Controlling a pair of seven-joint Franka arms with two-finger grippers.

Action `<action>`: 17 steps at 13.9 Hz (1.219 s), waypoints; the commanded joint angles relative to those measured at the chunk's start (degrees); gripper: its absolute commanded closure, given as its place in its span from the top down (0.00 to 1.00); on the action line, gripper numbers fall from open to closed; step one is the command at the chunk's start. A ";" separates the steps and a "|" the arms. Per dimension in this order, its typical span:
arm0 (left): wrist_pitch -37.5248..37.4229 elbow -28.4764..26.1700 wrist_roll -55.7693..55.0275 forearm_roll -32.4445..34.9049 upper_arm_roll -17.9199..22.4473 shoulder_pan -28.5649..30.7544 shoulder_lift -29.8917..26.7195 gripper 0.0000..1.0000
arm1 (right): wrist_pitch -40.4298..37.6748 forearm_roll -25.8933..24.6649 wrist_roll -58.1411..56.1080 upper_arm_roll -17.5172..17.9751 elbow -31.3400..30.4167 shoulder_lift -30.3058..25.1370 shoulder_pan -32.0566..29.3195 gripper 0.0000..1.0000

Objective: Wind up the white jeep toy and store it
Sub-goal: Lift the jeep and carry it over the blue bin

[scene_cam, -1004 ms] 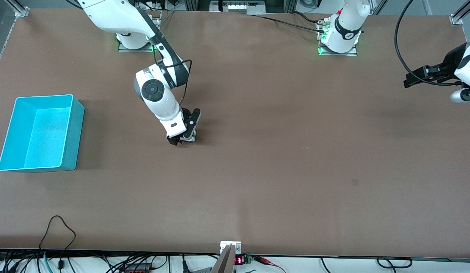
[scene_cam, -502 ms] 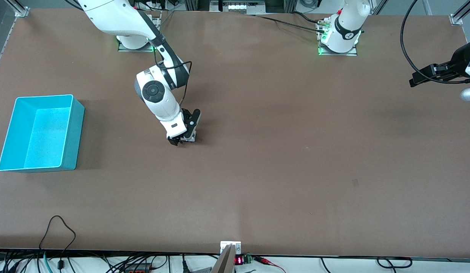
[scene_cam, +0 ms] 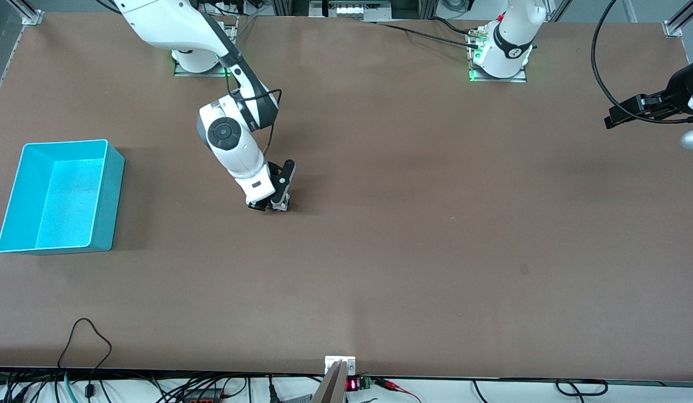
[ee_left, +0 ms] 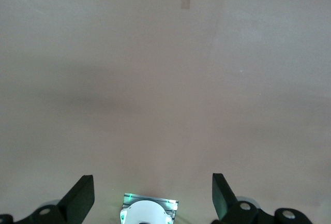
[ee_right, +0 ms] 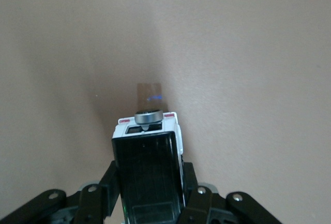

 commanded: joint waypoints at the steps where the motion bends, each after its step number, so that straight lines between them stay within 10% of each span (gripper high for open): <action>1: -1.19 1.39 -0.49 -0.84 0.10 0.21 0.57 1.00 | -8.05 -0.10 -1.07 -2.38 0.26 -6.43 -0.31 0.00; 17: -1.19 1.48 -0.48 -0.92 0.10 0.12 0.57 1.00 | -22.92 -0.37 16.07 -30.41 3.44 -13.65 -4.09 0.00</action>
